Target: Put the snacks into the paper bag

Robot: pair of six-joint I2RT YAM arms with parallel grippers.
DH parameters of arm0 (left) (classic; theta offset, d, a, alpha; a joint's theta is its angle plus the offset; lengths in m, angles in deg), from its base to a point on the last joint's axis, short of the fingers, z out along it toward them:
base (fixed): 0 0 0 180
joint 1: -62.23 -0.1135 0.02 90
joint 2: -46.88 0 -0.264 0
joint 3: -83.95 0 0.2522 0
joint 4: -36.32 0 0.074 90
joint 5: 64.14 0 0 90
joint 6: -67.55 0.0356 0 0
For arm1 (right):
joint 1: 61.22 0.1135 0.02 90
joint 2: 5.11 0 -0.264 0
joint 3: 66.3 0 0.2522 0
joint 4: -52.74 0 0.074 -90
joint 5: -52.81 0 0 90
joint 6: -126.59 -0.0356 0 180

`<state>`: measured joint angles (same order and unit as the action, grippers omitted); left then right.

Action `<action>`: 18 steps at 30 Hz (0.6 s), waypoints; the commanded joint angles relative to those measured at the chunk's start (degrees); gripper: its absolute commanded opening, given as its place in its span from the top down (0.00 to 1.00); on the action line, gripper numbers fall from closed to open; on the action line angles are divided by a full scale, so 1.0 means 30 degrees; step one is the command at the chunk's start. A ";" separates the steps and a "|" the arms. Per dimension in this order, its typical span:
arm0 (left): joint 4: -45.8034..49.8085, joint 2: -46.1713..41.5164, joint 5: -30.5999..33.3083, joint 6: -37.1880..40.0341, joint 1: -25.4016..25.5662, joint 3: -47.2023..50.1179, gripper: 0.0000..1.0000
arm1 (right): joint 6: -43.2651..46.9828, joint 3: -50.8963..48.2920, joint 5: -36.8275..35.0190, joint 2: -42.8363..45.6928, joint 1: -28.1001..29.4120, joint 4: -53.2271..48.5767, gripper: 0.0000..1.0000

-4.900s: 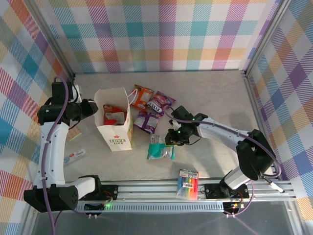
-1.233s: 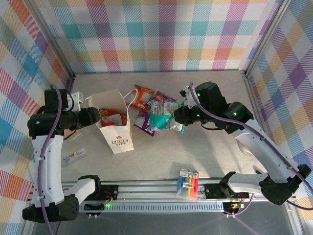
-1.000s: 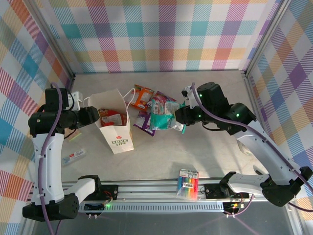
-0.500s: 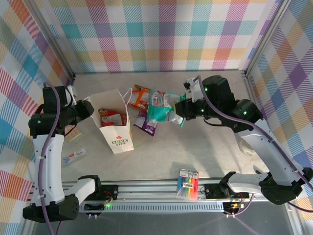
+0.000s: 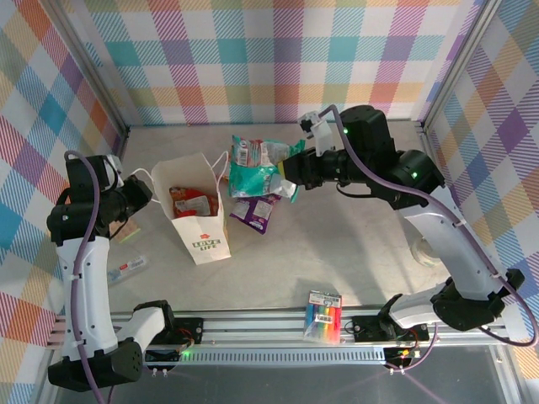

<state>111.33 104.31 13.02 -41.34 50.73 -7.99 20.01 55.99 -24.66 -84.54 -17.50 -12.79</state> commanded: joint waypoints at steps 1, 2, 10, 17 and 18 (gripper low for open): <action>-0.0149 -0.0363 -0.0550 -0.0278 -0.0546 0.0331 0.89 | 0.0341 0.1508 0.0768 -0.0323 0.0556 0.1094 0.81; -0.0168 -0.0389 -0.0625 -0.0238 -0.0652 0.0385 0.90 | 0.0341 0.1747 0.0842 -0.0475 0.0696 0.1191 0.81; 0.0060 -0.0655 -0.1050 0.0229 -0.1205 0.0775 0.92 | 0.0582 0.4411 0.1470 -0.3001 0.1719 0.1355 0.81; 0.0236 -0.0854 -0.1167 0.0786 -0.1553 0.1191 0.92 | 0.1073 0.7099 0.1615 -0.5522 0.2439 0.0851 0.81; 0.0237 -0.0913 -0.1198 0.0867 -0.1586 0.1255 0.92 | 0.1102 0.7447 0.1693 -0.5915 0.2459 0.0824 0.81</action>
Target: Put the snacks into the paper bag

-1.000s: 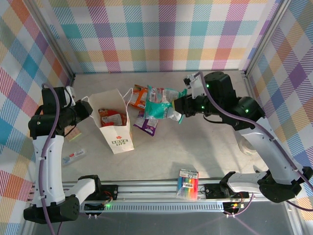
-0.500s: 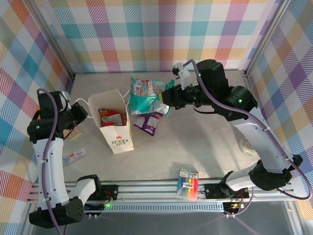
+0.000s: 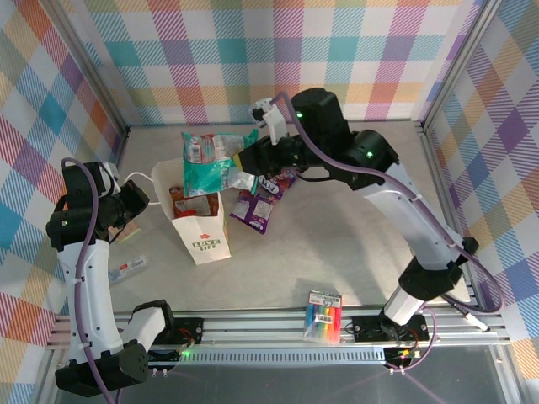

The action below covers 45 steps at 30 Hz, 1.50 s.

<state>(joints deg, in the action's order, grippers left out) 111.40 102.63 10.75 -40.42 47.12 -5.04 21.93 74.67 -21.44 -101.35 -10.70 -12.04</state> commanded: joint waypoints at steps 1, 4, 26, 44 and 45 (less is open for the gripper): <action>0.0229 -0.0377 -0.0469 0.0573 -0.0389 0.0330 0.92 | 0.0439 0.1600 0.0761 -0.0672 0.0238 0.0522 0.81; 0.0273 -0.0440 -0.0557 0.0686 -0.0382 0.0449 0.92 | 0.0432 0.2686 0.0983 -0.1700 0.0269 0.0274 0.81; 0.0192 -0.0535 -0.1114 0.0925 -0.1466 0.0930 0.94 | -0.2429 0.5192 0.1538 -0.5690 0.0386 0.1934 0.81; 0.0136 -0.0488 -0.1173 0.0926 -0.1495 0.0939 0.95 | -0.2670 0.5699 0.1416 -0.7516 0.0693 0.1508 0.80; 0.0127 -0.0477 -0.1173 0.0895 -0.1495 0.0956 0.95 | -0.2646 0.5699 0.1374 -0.7549 0.0701 0.1397 0.80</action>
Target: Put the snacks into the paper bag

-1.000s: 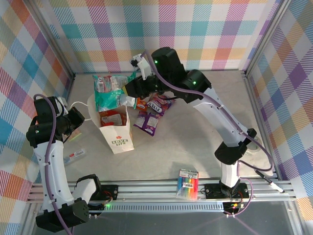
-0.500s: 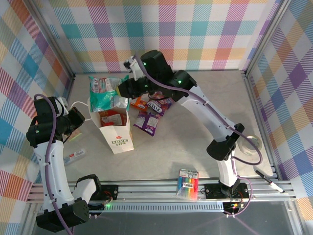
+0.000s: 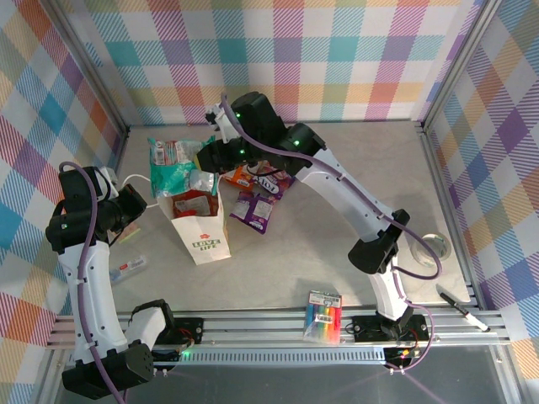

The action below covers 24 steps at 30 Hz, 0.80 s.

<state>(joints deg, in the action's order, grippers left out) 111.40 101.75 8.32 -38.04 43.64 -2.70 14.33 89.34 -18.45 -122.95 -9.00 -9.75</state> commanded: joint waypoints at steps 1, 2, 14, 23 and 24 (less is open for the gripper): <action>0.0148 -0.0185 -0.0364 0.0101 -0.0338 0.0161 0.95 | -0.0060 0.0810 0.0318 -0.0457 0.0155 0.0544 0.80; 0.0112 -0.0178 -0.0364 0.0101 -0.0359 0.0175 0.95 | -0.0023 0.0825 0.0288 -0.0510 0.0148 0.0460 0.80; 0.0156 -0.0213 -0.0423 0.0101 -0.0339 0.0152 0.95 | 0.0188 0.0752 0.0195 -0.1260 0.0165 -0.0220 0.80; 0.0133 -0.0214 -0.0481 0.0155 -0.0337 0.0125 0.96 | 0.0334 0.0745 0.0022 -0.1615 0.0169 -0.0492 0.79; 0.0127 -0.0199 -0.0481 0.0159 -0.0337 0.0132 0.96 | 0.0331 0.0748 0.0048 -0.1665 0.0169 -0.0485 0.79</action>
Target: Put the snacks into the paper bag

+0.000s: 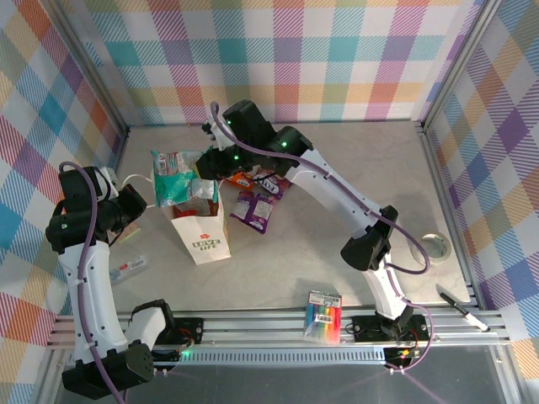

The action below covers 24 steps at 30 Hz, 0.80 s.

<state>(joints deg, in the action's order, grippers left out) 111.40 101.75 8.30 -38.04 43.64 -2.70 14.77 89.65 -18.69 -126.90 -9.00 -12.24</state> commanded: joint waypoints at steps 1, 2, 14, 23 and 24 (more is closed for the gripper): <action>0.0155 -0.0214 -0.0474 0.0159 -0.0337 0.0127 0.96 | 0.0200 0.0646 0.0132 -0.0427 0.0169 0.0322 0.79; 0.0156 -0.0208 -0.0474 0.0159 -0.0357 0.0146 0.96 | 0.0186 0.0642 0.0132 -0.0460 0.0169 0.0316 0.79; 0.0097 -0.0189 -0.0503 0.0103 -0.0337 0.0134 0.96 | 0.0441 0.0623 -0.0269 -0.0444 0.0169 -0.0239 0.63; 0.0061 -0.0185 -0.0533 0.0071 -0.0361 0.0096 0.96 | 0.0894 0.0629 -0.1335 0.0033 0.0180 -0.0676 0.46; 0.0040 -0.0144 -0.0560 0.0073 -0.0337 0.0091 0.96 | 0.1028 0.0628 -0.1566 0.0171 0.0190 -0.0723 0.44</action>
<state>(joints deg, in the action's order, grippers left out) 111.40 101.75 8.30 -38.04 43.56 -2.70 16.25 89.65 -21.82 -129.13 -9.00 -13.88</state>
